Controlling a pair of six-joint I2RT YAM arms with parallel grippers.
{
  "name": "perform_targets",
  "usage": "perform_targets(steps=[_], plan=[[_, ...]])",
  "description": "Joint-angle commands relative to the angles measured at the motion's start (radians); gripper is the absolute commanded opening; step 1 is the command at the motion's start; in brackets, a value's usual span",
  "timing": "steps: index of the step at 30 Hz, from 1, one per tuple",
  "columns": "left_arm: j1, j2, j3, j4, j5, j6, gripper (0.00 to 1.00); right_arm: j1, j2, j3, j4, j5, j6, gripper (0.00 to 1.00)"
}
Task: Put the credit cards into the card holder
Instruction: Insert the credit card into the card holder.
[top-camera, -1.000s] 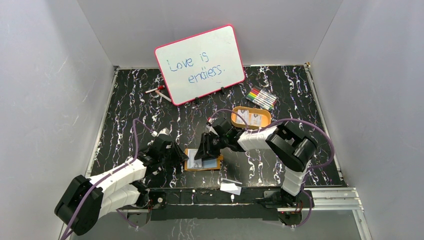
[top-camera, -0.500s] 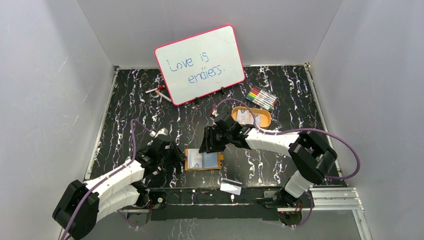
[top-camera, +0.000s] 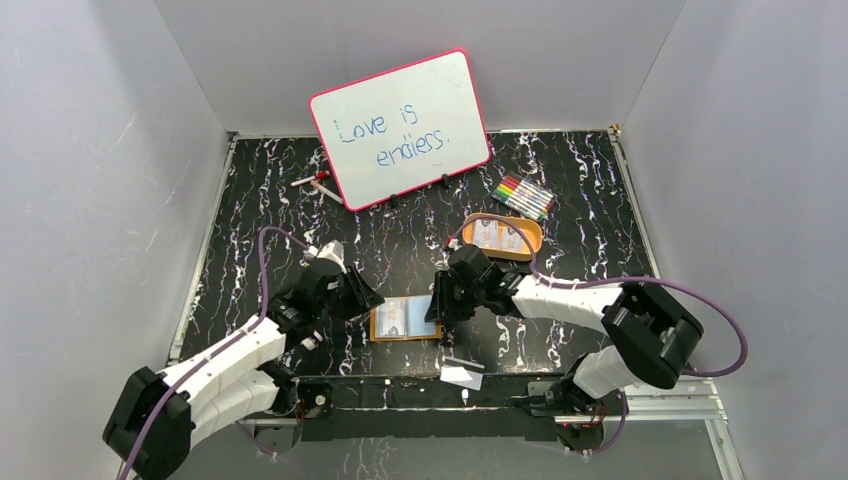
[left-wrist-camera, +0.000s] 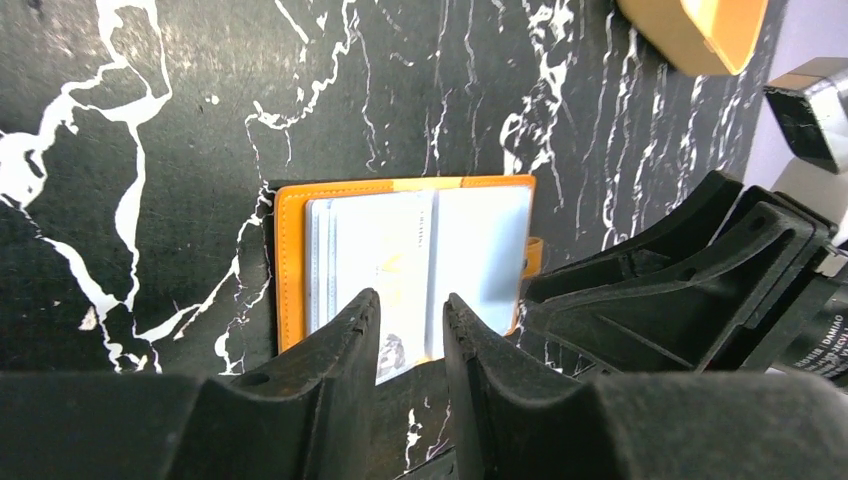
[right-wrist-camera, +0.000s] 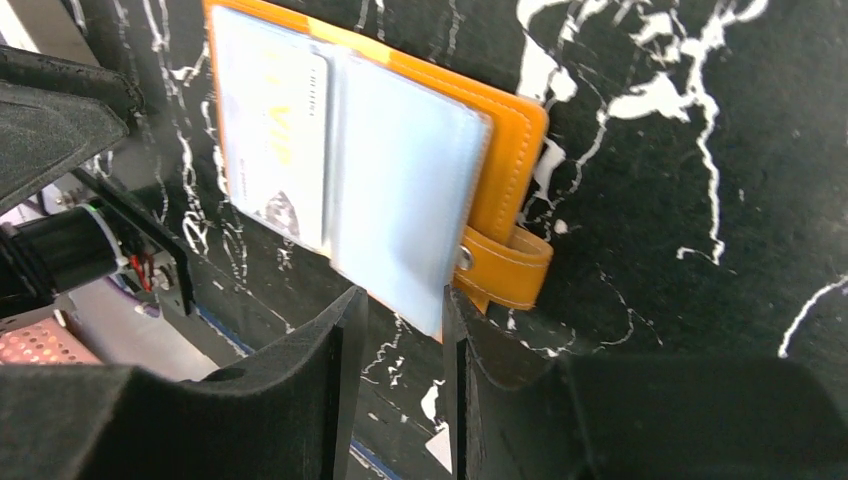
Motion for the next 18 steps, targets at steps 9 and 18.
perform_targets(steps=[9, 18], plan=[[-0.001, 0.097, -0.036, 0.073, 0.043, -0.006, 0.27, 0.0, -0.002, -0.054, 0.06, 0.058, 0.023, 0.35], [-0.001, 0.109, -0.055, 0.073, 0.039, -0.005, 0.26, -0.002, -0.042, -0.071, 0.054, 0.104, 0.031, 0.27]])
